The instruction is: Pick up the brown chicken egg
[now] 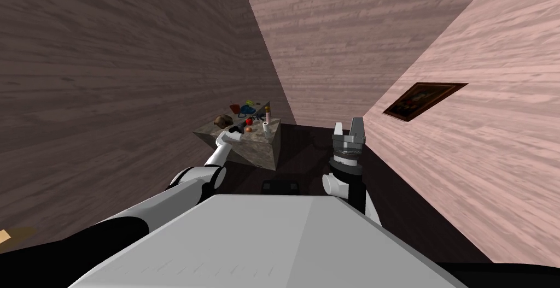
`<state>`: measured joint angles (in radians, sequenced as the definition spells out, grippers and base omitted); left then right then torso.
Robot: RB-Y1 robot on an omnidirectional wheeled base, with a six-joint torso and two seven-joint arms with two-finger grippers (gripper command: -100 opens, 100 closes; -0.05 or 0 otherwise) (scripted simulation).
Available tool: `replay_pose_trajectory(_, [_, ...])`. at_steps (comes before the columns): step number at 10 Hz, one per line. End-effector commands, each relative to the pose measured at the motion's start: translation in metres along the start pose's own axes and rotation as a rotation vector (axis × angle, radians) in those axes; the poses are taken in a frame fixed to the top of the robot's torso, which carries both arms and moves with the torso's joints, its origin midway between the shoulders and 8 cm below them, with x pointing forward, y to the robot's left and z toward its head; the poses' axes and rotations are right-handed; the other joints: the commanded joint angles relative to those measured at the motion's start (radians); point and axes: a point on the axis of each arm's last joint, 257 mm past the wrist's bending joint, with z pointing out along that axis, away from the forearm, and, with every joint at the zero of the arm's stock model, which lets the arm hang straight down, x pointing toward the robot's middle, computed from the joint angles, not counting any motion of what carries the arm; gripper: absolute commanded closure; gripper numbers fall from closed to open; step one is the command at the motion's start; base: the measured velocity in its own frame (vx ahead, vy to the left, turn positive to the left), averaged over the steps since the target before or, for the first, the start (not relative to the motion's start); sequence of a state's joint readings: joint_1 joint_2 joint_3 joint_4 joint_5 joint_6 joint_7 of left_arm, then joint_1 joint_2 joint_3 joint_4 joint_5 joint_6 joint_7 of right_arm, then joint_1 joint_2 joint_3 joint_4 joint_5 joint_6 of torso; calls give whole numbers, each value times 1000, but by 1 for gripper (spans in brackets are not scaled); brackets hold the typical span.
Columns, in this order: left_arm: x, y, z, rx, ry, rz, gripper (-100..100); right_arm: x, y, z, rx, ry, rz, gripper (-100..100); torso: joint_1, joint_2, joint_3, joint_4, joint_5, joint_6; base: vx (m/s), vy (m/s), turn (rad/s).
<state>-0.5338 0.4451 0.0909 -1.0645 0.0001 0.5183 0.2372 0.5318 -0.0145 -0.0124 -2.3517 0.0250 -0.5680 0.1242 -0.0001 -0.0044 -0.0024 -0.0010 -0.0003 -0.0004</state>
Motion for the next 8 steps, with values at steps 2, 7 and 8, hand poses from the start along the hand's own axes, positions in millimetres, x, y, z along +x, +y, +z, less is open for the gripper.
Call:
replay_pose_trajectory(2, [-6, 19, 7, -93, -20, -26, -100, 0, 0, 0, 0, 0, 0, 0, -1, -1, -1, 0, 0, 0, 78, -13, -16])
replay_pose_trajectory(7, [-3, 61, 10, -240, -35, -61, -100, 0, 0, 0, 0, 0, 0, 0, 0, -3, -2, -1, 0, 0, 104, 2, -25])
replay_pose_trajectory(8, [1, 78, 8, -282, -33, -68, -100, 0, 0, 0, 0, 0, 0, 0, 1, -4, -2, -1, 0, 0, 121, 7, -49])
